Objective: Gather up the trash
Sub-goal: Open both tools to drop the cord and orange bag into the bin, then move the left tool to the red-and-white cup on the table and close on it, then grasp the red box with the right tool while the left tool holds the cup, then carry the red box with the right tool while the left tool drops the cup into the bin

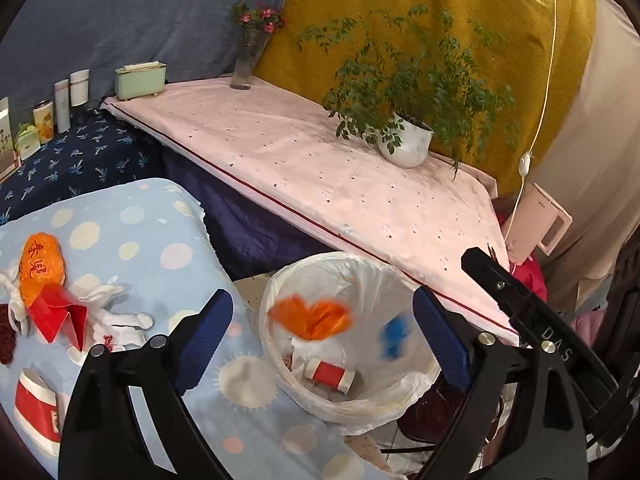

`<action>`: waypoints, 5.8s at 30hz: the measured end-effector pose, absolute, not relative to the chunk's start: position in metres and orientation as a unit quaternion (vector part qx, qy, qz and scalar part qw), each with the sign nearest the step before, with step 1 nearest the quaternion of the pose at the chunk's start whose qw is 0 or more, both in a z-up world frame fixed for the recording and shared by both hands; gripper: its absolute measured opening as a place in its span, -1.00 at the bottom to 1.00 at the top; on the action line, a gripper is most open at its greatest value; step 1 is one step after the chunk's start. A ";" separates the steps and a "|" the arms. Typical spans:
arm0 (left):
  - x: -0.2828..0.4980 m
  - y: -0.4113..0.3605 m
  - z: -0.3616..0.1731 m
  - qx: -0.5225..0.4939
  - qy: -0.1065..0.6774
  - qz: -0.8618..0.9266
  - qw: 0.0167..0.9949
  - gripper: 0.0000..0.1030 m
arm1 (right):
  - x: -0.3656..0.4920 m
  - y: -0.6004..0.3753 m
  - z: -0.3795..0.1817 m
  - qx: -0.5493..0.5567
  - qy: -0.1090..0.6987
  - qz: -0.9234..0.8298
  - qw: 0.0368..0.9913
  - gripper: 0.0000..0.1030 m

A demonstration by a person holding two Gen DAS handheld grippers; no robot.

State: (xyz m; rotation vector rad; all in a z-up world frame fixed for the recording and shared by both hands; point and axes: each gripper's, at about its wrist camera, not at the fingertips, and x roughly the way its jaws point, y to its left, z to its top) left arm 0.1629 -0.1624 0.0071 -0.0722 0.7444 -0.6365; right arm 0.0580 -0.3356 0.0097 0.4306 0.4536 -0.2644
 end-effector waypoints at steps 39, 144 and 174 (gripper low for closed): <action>0.140 -0.030 0.001 -0.023 0.349 -0.187 0.918 0.69 | 0.055 -0.211 0.025 0.155 0.257 -0.029 0.954 0.10; 0.170 0.077 -0.009 -0.036 0.359 -0.136 0.922 0.55 | 0.145 -0.095 0.002 0.138 0.303 0.097 0.938 -0.95; 0.130 -0.139 0.027 0.047 0.327 -0.304 0.894 0.55 | 0.044 -0.290 0.028 0.209 0.217 -0.062 0.951 -0.95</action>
